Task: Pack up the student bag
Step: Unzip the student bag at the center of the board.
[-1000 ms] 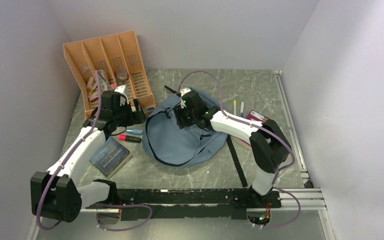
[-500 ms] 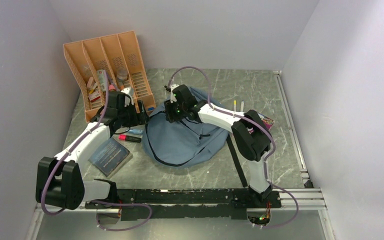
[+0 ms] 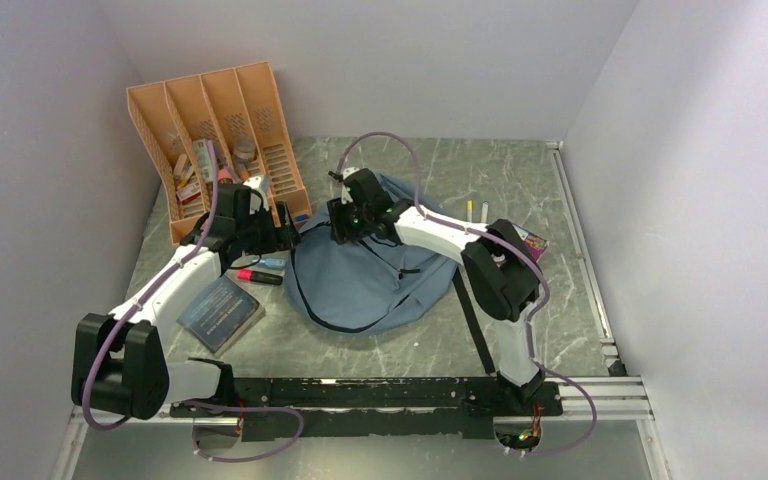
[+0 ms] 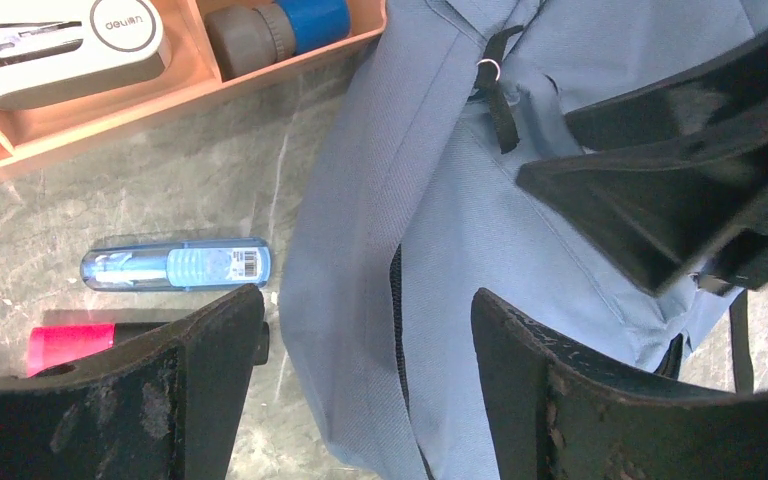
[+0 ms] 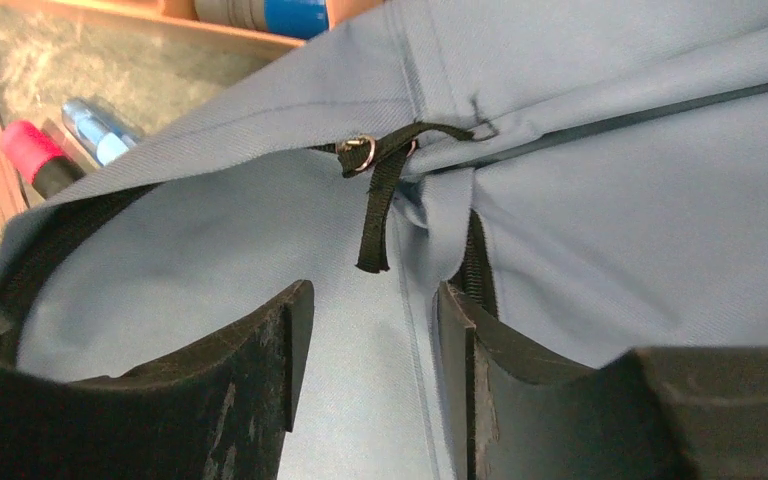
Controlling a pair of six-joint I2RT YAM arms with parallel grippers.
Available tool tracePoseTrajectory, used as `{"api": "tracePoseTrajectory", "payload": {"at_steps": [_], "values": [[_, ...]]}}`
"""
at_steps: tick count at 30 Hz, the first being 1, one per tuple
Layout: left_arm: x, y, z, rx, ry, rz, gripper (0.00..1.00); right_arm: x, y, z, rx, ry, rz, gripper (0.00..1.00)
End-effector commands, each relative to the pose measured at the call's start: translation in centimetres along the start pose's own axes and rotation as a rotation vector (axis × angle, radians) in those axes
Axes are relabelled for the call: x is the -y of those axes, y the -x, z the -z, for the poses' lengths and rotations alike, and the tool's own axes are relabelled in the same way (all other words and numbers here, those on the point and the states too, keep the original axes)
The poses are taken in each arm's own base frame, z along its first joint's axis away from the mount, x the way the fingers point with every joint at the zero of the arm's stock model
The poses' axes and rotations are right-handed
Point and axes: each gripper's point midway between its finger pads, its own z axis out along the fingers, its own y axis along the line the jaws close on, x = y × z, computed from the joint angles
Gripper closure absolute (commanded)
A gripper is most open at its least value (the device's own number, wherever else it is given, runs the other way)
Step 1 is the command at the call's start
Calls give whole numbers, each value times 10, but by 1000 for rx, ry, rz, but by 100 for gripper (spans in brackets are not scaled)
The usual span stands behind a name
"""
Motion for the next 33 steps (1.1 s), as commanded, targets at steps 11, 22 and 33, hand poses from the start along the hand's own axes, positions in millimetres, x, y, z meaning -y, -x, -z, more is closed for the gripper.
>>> {"api": "tracePoseTrajectory", "payload": {"at_steps": [11,22,33], "values": [[8,7,5,35,-29,-20,20,-25,24,28,58,80,-49,56],[10,1,4,36,-51,16,20,-7,5,-1,-20,37,-112,46],[13,0,3,37,-68,27,20,-1,2,-18,-54,127,-182,51]]}}
